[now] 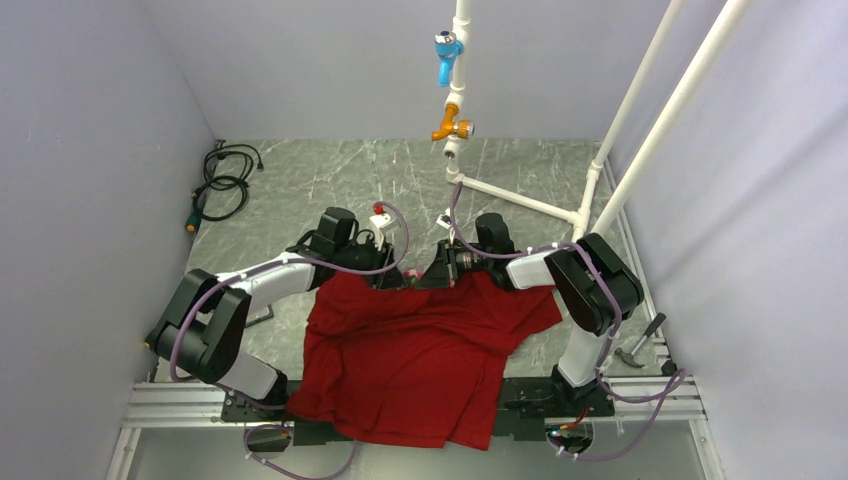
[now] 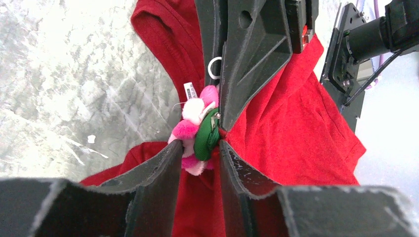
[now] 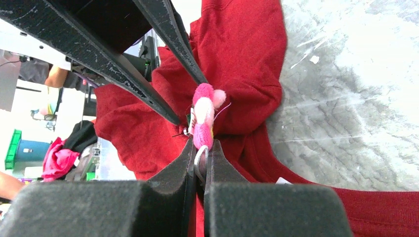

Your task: Remove the brooch from the garment

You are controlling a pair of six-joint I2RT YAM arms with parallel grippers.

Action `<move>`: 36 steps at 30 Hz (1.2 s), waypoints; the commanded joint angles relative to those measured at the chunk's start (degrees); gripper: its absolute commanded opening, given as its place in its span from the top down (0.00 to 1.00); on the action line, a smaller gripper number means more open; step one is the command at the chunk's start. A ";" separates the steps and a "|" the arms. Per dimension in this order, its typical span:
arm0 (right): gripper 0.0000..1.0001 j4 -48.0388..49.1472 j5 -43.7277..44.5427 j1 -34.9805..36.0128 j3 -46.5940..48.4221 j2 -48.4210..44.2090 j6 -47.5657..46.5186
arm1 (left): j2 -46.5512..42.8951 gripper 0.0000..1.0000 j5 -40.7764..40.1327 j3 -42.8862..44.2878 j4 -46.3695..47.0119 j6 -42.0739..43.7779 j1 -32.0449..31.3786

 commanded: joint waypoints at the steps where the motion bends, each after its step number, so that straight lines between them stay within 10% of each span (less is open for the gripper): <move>1: 1.00 5.06 -2.66 -0.02 0.12 -2.11 -1.97 | 1.58 0.61 1.38 2.44 1.98 2.94 0.86; 19: 1.00 7.00 -4.08 -0.02 0.00 -1.64 -1.61 | 6.58 0.69 9.35 3.79 4.52 0.90 0.92; 30: 1.00 4.16 -3.93 -0.10 1.39 -0.68 -2.81 | 6.61 1.00 11.34 4.52 1.99 2.58 0.66; 36: 0.71 0.87 -3.90 -0.35 1.96 -0.36 -3.32 | 5.12 1.00 8.33 4.05 0.63 2.77 1.28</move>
